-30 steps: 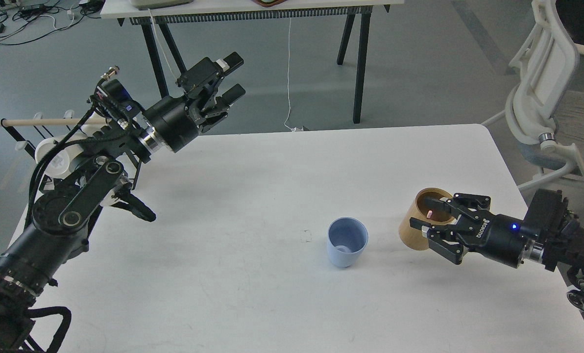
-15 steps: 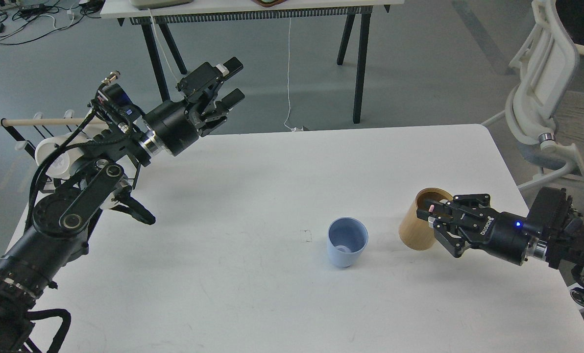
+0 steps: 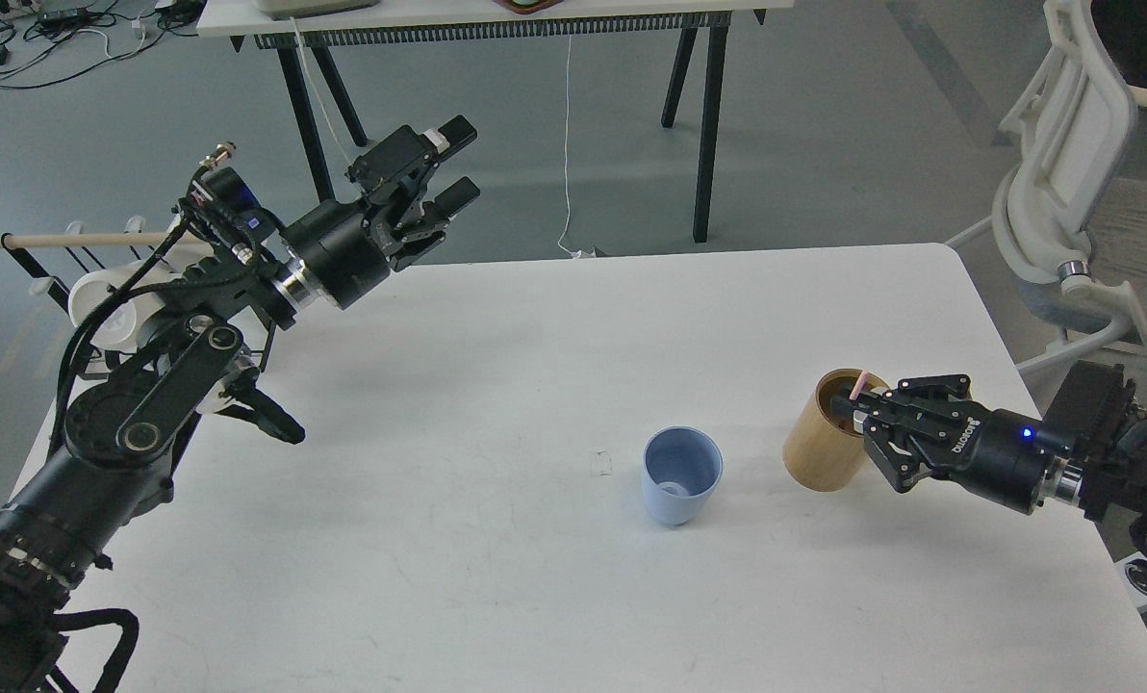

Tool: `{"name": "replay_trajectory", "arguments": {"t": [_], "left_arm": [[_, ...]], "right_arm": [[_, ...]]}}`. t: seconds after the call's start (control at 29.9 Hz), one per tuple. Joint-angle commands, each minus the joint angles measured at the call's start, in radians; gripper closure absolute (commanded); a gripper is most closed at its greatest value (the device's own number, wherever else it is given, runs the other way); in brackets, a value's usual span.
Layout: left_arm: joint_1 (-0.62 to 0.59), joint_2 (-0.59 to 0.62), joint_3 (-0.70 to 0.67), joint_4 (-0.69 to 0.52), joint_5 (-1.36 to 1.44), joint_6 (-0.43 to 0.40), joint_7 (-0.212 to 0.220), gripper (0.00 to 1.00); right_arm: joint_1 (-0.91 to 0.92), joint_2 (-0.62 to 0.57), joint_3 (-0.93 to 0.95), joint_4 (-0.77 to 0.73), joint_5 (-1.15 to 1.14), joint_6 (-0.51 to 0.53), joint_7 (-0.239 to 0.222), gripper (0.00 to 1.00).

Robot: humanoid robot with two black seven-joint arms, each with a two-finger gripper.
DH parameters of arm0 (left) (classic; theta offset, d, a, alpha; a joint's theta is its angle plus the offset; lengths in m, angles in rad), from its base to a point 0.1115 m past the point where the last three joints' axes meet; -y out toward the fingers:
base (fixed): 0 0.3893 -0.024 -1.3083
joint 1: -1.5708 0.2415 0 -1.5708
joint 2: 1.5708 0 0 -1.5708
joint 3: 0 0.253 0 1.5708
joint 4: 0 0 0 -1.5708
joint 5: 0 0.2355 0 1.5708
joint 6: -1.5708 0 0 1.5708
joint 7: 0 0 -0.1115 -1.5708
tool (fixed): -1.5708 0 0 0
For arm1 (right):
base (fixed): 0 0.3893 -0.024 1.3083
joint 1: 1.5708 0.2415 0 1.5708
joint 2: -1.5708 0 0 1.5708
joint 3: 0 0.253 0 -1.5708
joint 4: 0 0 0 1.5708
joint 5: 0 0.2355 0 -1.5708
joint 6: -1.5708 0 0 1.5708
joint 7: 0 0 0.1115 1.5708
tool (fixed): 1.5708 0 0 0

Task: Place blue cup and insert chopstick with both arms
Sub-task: 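Grasp the pink stick inside the tan cup with the right gripper, then lift the pink stick up out of the tan cup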

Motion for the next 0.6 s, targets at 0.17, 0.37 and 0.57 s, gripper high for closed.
{"name": "replay_trajectory", "arguments": {"t": [0.17, 0.37, 0.57], "left_arm": [[0.005, -0.001, 0.003, 0.000, 0.000, 0.000, 0.000, 0.03], [0.005, -0.001, 0.020, 0.000, 0.000, 0.000, 0.000, 0.03], [0.006, -0.006, 0.021, 0.000, 0.000, 0.000, 0.000, 0.03]], "right_arm": [[0.000, -0.010, 0.002, -0.003, 0.017, 0.000, 0.000, 0.93], [0.000, -0.044, 0.005, -0.001, 0.080, 0.000, 0.000, 1.00], [0.001, -0.087, 0.020, 0.019, 0.152, 0.000, 0.000, 1.00]]}}
